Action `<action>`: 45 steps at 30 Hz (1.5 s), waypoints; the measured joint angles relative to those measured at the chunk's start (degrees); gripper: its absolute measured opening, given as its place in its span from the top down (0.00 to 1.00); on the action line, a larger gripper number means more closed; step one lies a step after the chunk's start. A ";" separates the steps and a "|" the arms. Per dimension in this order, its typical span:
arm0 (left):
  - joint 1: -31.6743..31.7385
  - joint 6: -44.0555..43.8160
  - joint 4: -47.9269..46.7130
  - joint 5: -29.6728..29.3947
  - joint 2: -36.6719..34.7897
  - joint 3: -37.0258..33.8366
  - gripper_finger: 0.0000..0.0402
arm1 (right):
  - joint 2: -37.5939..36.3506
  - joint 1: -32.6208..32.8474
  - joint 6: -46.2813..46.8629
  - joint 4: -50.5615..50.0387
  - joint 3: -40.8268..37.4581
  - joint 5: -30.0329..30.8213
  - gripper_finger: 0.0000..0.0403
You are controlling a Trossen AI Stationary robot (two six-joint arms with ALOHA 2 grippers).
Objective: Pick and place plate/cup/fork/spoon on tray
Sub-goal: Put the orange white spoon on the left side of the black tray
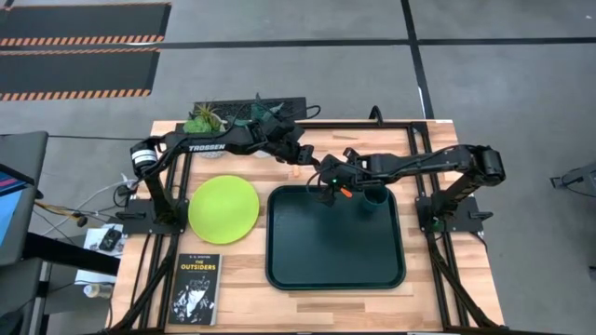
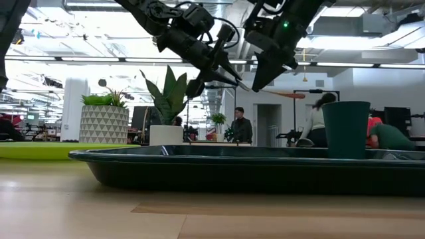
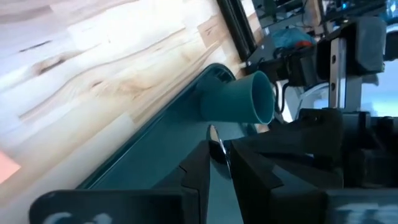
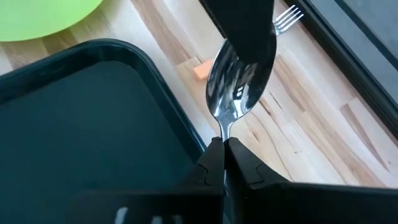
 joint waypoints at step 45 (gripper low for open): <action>-14.23 38.30 -16.14 5.58 7.40 -0.05 1.00 | -23.36 24.95 29.86 -21.08 0.13 2.05 0.53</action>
